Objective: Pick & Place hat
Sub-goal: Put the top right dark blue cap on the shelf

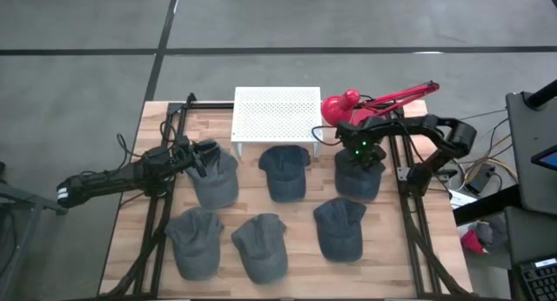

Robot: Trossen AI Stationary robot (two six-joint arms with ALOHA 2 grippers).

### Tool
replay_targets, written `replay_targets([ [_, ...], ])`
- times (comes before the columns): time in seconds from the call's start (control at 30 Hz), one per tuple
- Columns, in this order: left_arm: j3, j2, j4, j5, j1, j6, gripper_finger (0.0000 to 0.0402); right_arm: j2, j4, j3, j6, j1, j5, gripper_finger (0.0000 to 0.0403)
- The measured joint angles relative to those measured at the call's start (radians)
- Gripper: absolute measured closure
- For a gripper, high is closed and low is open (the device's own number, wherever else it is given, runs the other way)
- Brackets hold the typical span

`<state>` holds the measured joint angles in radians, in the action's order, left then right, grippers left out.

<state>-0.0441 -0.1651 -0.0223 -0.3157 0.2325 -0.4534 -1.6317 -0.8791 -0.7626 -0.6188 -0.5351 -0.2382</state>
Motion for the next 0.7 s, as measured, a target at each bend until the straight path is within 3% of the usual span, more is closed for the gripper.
replay_targets([
  [0.7, 0.0, 0.0, 0.0, 0.0, 0.001, 0.0, 0.0259, 0.101, 0.047, 0.013, 0.106, 0.013, 0.066, 0.0076],
])
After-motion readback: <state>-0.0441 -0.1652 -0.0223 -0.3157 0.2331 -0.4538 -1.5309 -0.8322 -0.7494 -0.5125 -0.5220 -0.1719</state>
